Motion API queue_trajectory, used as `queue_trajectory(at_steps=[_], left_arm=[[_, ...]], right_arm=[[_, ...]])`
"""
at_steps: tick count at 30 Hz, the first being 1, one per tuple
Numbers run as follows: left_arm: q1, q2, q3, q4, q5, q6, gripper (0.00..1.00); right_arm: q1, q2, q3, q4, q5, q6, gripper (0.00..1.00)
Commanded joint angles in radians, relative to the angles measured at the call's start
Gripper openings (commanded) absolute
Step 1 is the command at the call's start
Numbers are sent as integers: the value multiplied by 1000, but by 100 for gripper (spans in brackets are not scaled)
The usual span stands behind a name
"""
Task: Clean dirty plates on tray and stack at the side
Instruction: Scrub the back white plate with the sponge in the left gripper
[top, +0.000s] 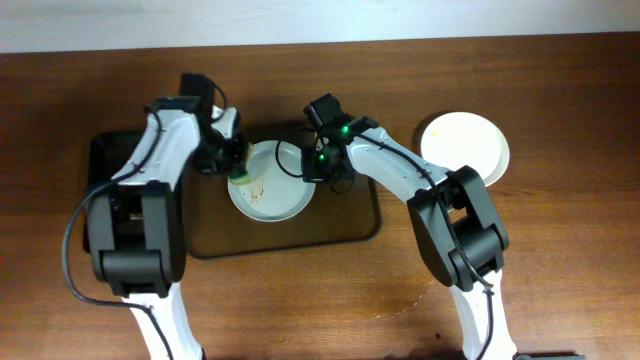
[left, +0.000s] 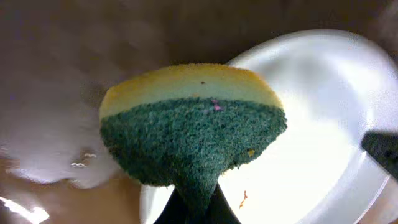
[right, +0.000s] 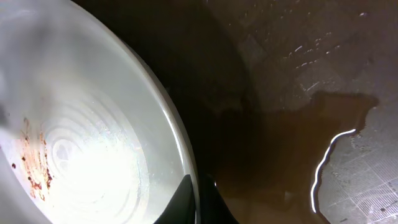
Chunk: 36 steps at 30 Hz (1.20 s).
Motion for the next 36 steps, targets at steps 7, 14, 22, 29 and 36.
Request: queue_trajectory(at_steps=[7, 14, 22, 29, 36], left_arm=[[-163, 6, -220, 46, -33, -6, 1], [-92, 4, -149, -115, -45, 50, 1], [-35, 6, -149, 187, -301, -54, 1], [-100, 6, -149, 127, 289, 105, 1], [-31, 6, -149, 213, -111, -33, 1]], right_arm=[[6, 23, 5, -5, 10, 13, 4], [6, 23, 5, -8, 13, 13, 4], [4, 23, 5, -14, 32, 12, 4], [4, 23, 5, -16, 32, 13, 4], [4, 23, 5, -17, 32, 12, 4]])
